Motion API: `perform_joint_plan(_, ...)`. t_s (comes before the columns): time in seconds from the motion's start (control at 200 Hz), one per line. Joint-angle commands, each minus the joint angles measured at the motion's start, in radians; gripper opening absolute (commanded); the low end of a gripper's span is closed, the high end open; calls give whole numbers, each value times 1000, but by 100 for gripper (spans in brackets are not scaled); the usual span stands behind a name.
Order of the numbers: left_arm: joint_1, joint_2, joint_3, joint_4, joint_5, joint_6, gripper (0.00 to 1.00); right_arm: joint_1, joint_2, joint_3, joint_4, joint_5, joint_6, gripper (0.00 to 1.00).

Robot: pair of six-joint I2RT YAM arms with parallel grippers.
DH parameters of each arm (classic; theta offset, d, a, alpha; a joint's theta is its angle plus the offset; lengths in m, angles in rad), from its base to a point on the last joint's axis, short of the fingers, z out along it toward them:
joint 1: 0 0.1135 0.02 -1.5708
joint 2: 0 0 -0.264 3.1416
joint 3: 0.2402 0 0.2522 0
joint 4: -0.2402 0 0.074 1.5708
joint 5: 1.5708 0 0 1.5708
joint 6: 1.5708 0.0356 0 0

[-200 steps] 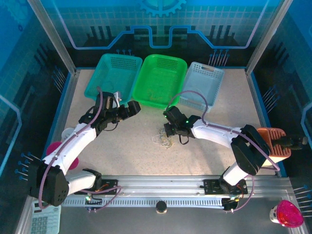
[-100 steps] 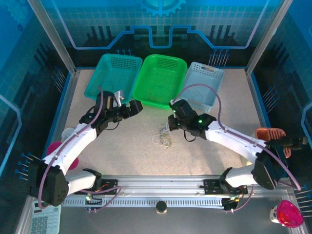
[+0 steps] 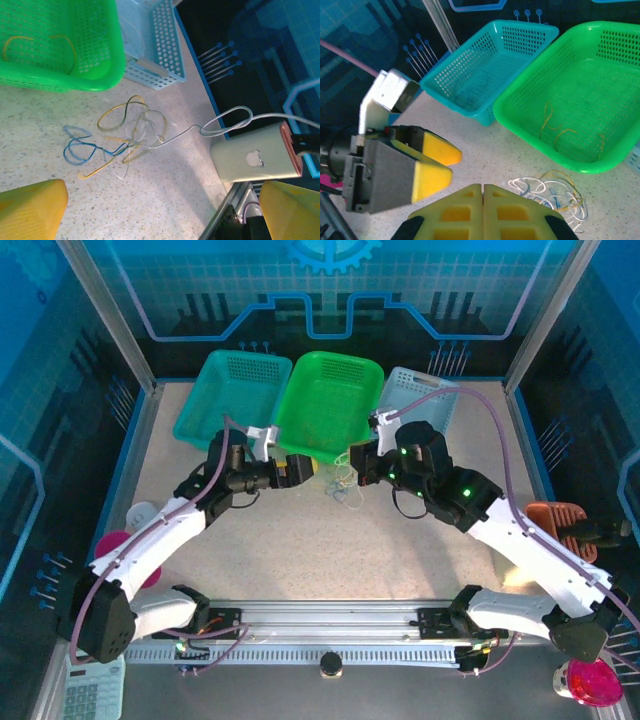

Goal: Untangle the cables

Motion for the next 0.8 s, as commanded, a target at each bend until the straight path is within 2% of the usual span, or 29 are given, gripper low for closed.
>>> perform_joint_plan(0.0,-30,-12,-19,67,43,59,99,-10,-12,35,-5,-25,4,0)
perform_joint_plan(0.315,-104,10,-58,93,31,125,95,-11,-40,81,24,-58,30,0)
perform_joint_plan(0.555,-125,15,-114,145,28,128,93,-10,-64,119,51,-74,55,0)
perform_joint_plan(0.795,-148,24,-99,138,-1,154,93,-11,-62,123,82,-98,77,0)
